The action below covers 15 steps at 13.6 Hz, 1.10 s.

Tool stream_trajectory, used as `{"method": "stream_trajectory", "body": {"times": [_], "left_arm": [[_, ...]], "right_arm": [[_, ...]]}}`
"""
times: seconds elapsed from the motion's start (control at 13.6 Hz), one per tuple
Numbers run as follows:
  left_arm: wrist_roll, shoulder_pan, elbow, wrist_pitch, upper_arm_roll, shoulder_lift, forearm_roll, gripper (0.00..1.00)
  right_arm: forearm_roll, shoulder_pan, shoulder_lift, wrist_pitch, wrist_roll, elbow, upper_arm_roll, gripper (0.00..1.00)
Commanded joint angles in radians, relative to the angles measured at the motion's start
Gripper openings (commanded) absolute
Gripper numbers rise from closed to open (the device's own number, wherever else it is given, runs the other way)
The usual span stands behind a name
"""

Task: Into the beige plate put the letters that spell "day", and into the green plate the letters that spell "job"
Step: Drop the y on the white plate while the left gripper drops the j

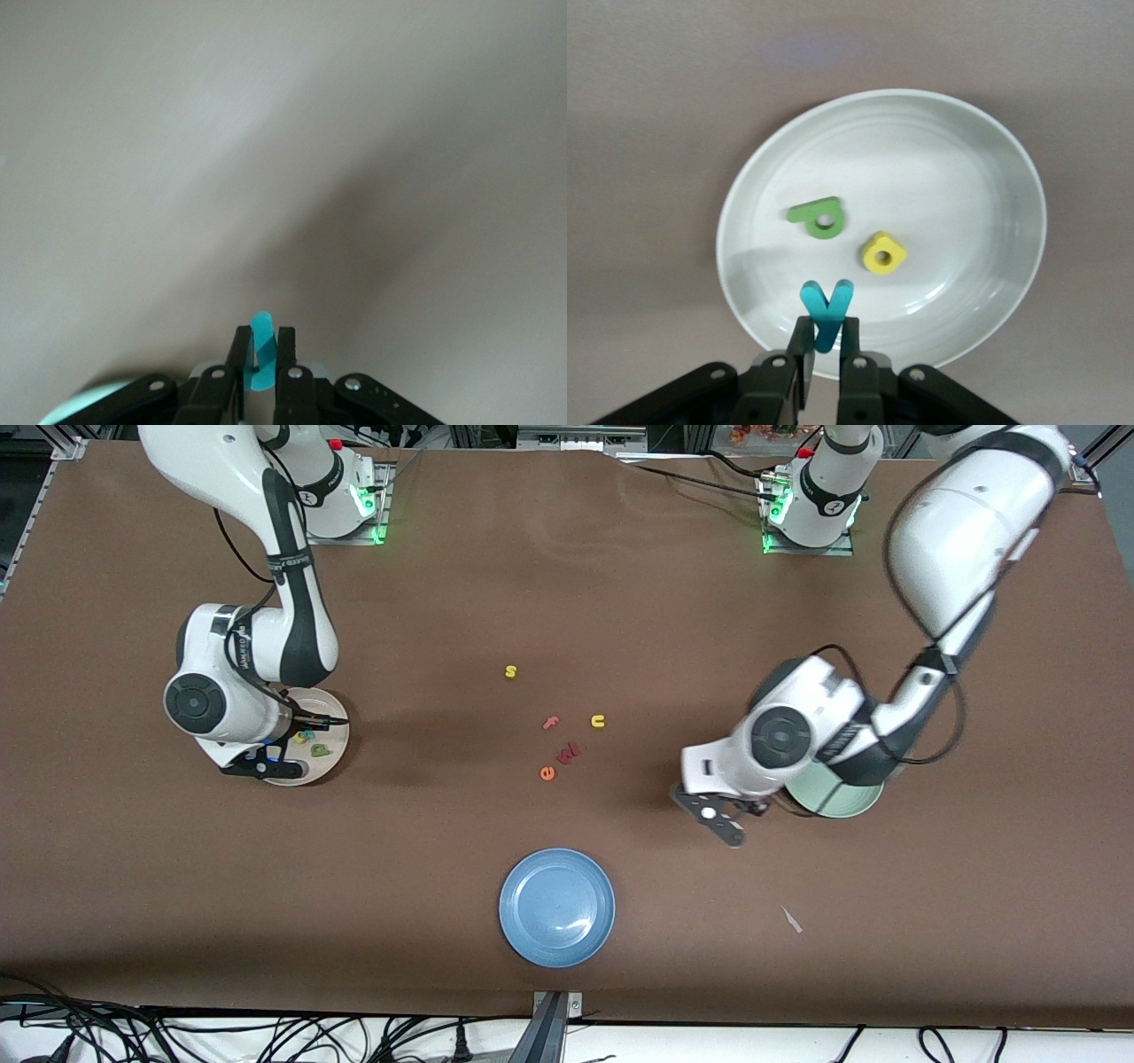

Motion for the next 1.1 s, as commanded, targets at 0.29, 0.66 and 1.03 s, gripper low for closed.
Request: {"method": "stream_trajectory", "body": {"times": [0.29, 0.66, 1.03], "left_arm": [[0.035, 0.166, -0.09, -0.187, -0.036, -0.004, -0.019, 0.0], [0.017, 0.185, -0.182, -0.078, 0.01, 0.0, 0.033, 0.0], [-0.063, 0.187, -0.216, -0.009, 0.022, 0.005, 0.092, 0.46]], "right_arm": [[0.001, 0.007, 0.01, -0.123, -0.001, 0.088, 0.002, 1.0], [0.078, 0.01, 0.01, -0.309, 0.043, 0.218, 0.004, 1.0], [0.066, 0.033, -0.007, -0.325, 0.149, 0.268, 0.016, 1.0]]}}
